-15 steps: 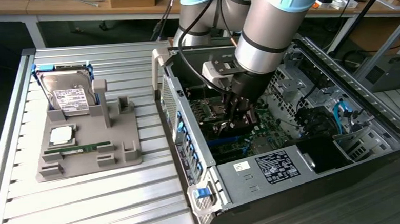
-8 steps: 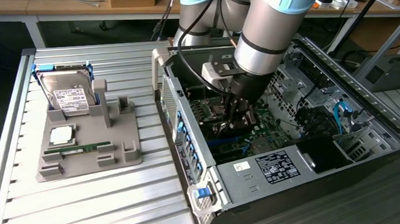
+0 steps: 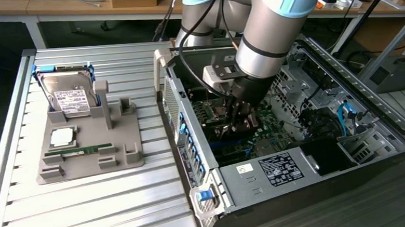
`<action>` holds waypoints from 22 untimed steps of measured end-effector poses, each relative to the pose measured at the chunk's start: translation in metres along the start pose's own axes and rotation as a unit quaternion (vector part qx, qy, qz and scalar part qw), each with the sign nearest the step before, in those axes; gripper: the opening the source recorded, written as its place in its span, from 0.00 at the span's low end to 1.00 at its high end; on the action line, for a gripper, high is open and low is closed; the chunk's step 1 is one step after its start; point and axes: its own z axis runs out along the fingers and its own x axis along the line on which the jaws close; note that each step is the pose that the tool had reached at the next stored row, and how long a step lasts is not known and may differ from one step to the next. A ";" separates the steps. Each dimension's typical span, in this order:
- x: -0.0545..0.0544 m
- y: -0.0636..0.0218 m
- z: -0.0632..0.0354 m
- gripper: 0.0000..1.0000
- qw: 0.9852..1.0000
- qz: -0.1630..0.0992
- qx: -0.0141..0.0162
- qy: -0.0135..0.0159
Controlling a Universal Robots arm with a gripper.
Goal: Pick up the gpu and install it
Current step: 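Insert the gpu into the slot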
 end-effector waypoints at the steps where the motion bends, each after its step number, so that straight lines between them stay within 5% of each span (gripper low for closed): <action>1: 0.000 0.0000 0.0005 0.27 1.000 0.000 0.000 0.000; 14: 0.000 -0.0001 -0.0011 0.27 1.000 0.000 0.000 0.000; 22: 0.000 -0.0090 -0.0014 0.27 1.000 0.000 0.000 0.000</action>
